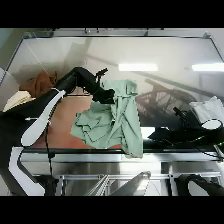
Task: Fold the shirts.
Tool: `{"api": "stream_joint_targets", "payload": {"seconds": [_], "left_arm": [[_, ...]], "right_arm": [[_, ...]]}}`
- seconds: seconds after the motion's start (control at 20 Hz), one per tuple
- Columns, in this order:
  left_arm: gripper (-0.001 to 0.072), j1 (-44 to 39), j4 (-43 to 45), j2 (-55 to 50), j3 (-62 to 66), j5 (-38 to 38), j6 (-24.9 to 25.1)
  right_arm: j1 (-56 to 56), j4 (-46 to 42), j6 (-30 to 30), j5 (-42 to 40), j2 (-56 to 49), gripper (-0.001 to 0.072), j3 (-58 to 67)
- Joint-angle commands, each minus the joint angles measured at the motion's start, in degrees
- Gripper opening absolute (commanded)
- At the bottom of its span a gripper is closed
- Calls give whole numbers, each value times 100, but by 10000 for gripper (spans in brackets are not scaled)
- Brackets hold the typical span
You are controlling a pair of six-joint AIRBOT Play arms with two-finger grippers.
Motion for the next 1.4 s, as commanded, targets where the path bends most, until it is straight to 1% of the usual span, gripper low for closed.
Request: {"api": "stream_joint_targets", "payload": {"seconds": [0.0,0.25,0.3,0.35,0.4,0.45,0.55,0.6,0.65,0.7,0.85,0.9,1.0,1.1,1.2,1.25,1.35], "left_arm": [[27,142,-9,-4,245,284,-2],[27,164,0,-7,247,291,11],[27,164,-2,-4,247,291,11],[27,168,-2,-4,247,291,13],[27,181,-9,-4,247,293,13],[27,216,-68,22,247,328,20],[26,424,-551,245,249,376,330],[26,599,-782,507,249,404,407],[26,789,-925,828,249,426,450],[26,1025,-1019,1244,249,439,494],[27,1803,-1062,2708,249,413,505],[26,2076,-1062,3289,249,339,568],[26,2594,-1054,4415,249,-4,664],[27,3141,-1051,5495,249,-514,664],[27,3751,-1051,6367,254,-765,662],[27,4050,-1054,6706,251,-704,660],[27,4638,-1043,7246,247,-262,660]], "right_arm": [[415,28,37,-490,-555,612,0],[1784,1639,-739,-1012,-1545,609,7],[1956,2004,-960,-1051,-1683,544,15],[2072,2396,-1224,-1034,-1799,338,35],[2111,2680,-1443,-979,-1838,92,59],[2096,2894,-1626,-809,-1825,20,127],[1941,2885,-1711,-402,-1572,19,417],[1727,2813,-1694,-203,-1292,19,649],[1401,2754,-1596,-26,-962,19,914],[916,2638,-1368,162,-553,19,1285],[-745,2264,-1067,374,553,19,2710],[-1331,2299,-1058,378,852,19,3246],[-2258,2411,-1062,374,1261,19,4218],[-3008,2470,-1062,363,1504,18,5250],[-3246,2472,-1060,358,1521,18,6146],[-3244,2498,-1060,352,1521,18,6465],[-3141,2564,-1062,352,1517,19,6846]]}}
